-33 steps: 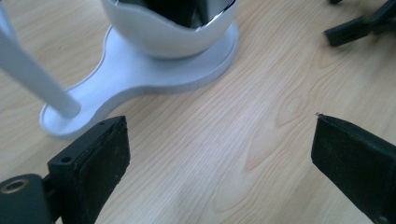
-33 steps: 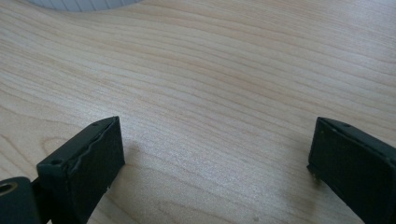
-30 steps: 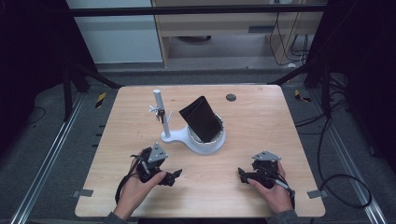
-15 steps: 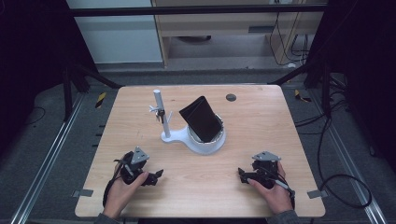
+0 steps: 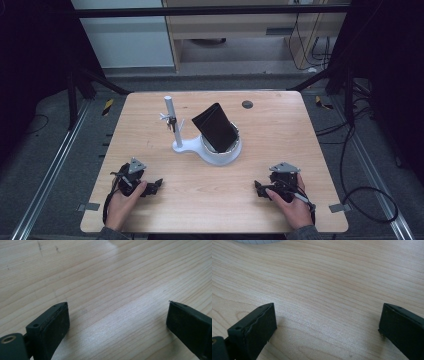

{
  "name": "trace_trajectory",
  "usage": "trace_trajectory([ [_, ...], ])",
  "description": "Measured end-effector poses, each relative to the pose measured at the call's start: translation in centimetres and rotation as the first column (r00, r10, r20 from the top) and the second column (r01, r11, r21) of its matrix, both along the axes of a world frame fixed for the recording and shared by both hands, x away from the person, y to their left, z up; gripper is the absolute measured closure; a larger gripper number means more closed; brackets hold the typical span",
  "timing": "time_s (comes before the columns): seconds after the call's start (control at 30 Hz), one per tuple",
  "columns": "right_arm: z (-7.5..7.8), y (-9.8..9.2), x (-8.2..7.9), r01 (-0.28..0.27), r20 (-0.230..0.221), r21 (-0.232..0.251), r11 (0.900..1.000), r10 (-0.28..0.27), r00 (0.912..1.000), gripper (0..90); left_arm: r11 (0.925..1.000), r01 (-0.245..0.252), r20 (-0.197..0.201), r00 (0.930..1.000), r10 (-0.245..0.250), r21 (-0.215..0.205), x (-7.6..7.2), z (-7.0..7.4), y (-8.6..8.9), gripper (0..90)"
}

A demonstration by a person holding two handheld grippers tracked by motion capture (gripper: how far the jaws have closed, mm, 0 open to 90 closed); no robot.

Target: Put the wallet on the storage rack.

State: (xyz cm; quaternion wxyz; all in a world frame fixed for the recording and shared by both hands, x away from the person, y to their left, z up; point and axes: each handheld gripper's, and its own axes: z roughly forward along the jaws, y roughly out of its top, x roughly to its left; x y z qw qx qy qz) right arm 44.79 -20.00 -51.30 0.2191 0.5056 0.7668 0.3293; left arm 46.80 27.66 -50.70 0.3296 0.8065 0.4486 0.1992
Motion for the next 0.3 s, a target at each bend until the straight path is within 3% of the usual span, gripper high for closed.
trace_trajectory([
  [0.3,0.04,0.02,-0.16,0.002,-0.005,0.008,1.0,-0.002,1.0,1.4,0.9999,-0.01,-0.003,0.9999,0.01,-0.002,0.48,-0.15,0.51,0.0],
])
